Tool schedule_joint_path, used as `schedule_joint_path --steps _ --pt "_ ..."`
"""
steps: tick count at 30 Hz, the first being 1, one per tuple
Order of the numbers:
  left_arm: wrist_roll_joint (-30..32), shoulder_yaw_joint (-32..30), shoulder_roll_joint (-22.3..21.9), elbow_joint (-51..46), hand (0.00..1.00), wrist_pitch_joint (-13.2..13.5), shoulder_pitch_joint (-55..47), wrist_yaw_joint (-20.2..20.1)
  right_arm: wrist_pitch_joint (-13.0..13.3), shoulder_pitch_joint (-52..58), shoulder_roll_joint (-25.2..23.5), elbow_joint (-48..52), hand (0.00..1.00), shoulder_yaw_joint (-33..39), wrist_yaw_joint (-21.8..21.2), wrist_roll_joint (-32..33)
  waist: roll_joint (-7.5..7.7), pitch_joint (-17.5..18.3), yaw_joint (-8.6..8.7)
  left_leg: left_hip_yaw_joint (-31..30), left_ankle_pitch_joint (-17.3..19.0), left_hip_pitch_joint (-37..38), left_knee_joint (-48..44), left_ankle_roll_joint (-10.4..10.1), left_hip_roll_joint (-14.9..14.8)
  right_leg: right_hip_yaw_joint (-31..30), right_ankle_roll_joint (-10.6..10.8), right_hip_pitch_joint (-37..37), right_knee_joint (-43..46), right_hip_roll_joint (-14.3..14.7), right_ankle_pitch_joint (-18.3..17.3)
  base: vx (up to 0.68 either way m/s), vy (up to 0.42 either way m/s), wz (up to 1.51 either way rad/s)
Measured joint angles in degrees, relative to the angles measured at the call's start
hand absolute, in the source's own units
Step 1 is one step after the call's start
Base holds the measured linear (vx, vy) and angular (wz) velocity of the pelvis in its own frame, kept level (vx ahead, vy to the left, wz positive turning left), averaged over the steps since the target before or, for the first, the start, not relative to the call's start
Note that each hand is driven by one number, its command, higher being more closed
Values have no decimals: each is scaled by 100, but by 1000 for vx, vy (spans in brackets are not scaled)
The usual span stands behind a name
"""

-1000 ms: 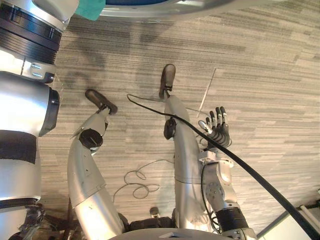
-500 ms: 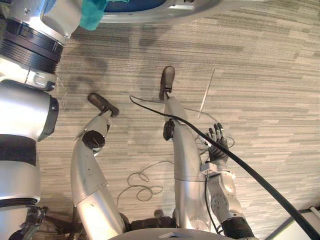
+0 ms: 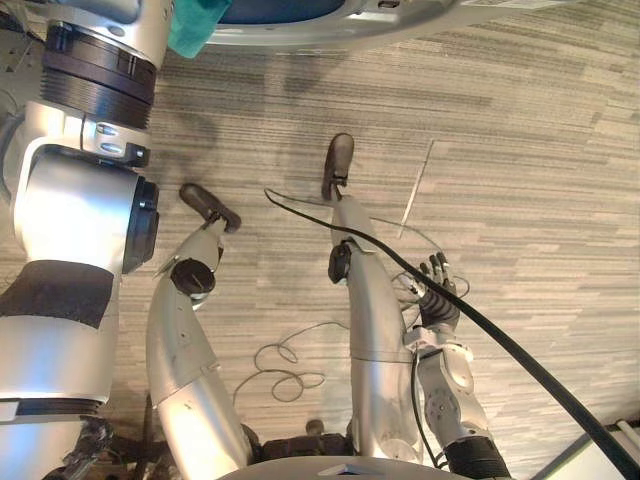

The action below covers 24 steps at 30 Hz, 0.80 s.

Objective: Pick up the laundry basket with both hands and put the clothes into the washing machine.

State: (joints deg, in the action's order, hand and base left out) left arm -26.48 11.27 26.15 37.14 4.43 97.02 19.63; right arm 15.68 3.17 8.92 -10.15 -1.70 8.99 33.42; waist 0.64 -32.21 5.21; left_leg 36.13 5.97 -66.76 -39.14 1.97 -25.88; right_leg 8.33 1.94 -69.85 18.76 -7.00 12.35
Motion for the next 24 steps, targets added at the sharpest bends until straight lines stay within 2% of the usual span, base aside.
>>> schedule_joint_path --steps 3,5,7,8,10,13,14,15,18,24 --pt "219 -14 97 17 0 19 -99 -143 -5 0 2 0 0 13 1 -19 -26 3 -55 0 -31 14 11 32 -1 15 0 10 8 9 55 -52 -69 -1" --pt "635 -110 86 111 0 -26 -371 -175 -32 0 0 -17 0 12 0 -49 -26 2 -68 3 -55 64 -65 75 -36 14 -6 56 39 32 59 -52 -81 -10" --pt "1467 -291 -15 315 0 -233 -991 -198 -52 0 -10 -104 0 9 -4 -169 -29 5 -50 -1 -45 213 -74 78 -76 15 -7 207 45 60 58 -61 -88 -10" --pt "1626 -343 -56 318 0 -274 -1163 -202 -52 0 -48 -125 0 9 -5 -179 -29 5 -50 -1 -35 240 -67 63 -82 15 -10 234 49 66 50 -47 -57 -3" --pt "2233 -717 -389 312 0 -360 -1891 -99 -30 -1 -72 -199 0 13 -1 -185 -29 6 -51 -6 10 351 -53 2 -84 10 -18 322 69 64 -40 -72 -78 1" --pt "2729 -913 -768 201 0 -426 -2625 85 -27 -2 -76 -248 0 14 29 -233 -29 5 -47 -10 -28 471 38 -52 -21 11 -45 414 75 19 -64 -63 -60 9" --pt "2912 -915 -1005 -13 0 -431 -3224 167 -19 -56 -90 -390 0 12 45 -234 -29 5 -51 -52 -29 592 158 -53 61 21 -36 565 -17 -20 -70 -78 -66 13" --pt "2950 -916 -1045 -71 0 -428 -3350 177 -14 -75 -99 -439 0 13 51 -233 -31 6 -42 -64 -32 621 190 -57 84 39 -35 605 -49 -31 -69 -74 -60 10" --pt "3119 -865 -1648 -511 0 -417 -4717 194 -33 -187 -164 -829 0 19 240 -235 -50 18 -59 -253 -70 1055 453 -111 299 137 -35 1123 -255 -76 -67 -52 -47 6" --pt "3112 -387 -2525 -740 0 -321 -6737 -39 -182 -357 -170 -1317 0 49 290 -236 -87 54 -236 -342 -141 1964 868 -191 523 194 -25 2095 -607 -80 -81 -10 -42 4"
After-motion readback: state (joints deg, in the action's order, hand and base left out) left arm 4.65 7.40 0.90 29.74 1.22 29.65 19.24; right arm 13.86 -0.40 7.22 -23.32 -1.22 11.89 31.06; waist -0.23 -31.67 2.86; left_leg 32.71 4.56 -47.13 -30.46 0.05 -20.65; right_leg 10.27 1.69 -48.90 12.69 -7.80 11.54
